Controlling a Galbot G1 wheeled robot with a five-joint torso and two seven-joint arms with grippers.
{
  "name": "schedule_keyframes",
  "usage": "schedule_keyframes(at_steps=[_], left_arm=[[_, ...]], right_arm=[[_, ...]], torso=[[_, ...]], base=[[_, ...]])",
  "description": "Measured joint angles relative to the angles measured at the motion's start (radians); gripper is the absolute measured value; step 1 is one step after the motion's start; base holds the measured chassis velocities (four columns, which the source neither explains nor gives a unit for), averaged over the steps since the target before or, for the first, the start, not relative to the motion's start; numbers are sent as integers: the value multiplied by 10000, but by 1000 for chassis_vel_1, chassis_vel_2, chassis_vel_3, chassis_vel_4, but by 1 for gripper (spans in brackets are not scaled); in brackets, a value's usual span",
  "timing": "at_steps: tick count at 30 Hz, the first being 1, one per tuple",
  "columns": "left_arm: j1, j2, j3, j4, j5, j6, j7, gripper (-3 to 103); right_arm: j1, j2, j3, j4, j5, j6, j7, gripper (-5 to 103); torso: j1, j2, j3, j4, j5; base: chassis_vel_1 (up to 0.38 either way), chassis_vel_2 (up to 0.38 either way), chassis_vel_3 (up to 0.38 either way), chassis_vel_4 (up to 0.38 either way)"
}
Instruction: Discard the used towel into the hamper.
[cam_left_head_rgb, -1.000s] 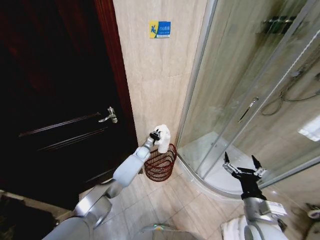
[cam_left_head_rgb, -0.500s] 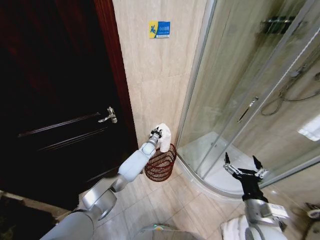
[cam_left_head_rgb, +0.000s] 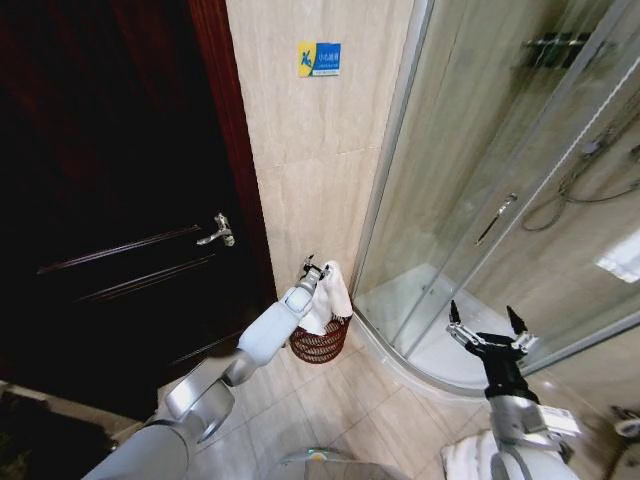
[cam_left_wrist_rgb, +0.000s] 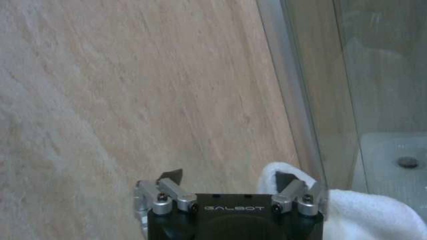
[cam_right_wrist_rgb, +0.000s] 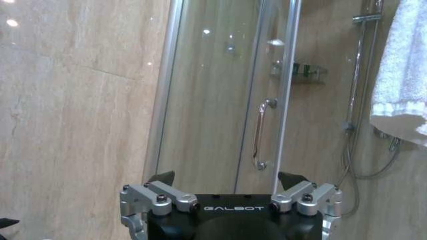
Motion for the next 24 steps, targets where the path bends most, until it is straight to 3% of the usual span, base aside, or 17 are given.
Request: schedule_keyframes(at_steps=[8, 17, 19, 21, 22, 24], left_arm=[[45, 128, -70, -103, 0, 363, 756, 100], [-65, -28, -338, -152, -42, 245, 762, 100], [236, 312, -235, -533, -10, 785, 1489, 100], [595, 526, -288, -535, 525, 1445, 2451, 100], [595, 526, -288, -535, 525, 1445, 2451, 100], [951, 577, -538, -489, 1038, 2220, 3460, 100]], right_arm=[[25, 0, 3, 19, -1, -9, -9, 100], [62, 0, 1, 11, 8, -1, -9, 100], [100, 0, -19, 33, -30, 4, -8, 100], [126, 0, -34, 124, -50, -1, -9, 100], [126, 0, -34, 124, -50, -1, -9, 100], [187, 0, -27, 266, -39, -108, -8, 100]], torso=[[0, 0, 0, 1, 0], [0, 0, -1, -4, 1], [0, 1, -2, -5, 2], [0, 0, 0, 4, 0], [0, 0, 0, 4, 0], [-2, 0, -1, 6, -1]], base=[[0, 0, 0, 0], [0, 0, 0, 0], [0, 0, 0, 0], [0, 0, 0, 0], [0, 0, 0, 0], [0, 0, 0, 0]])
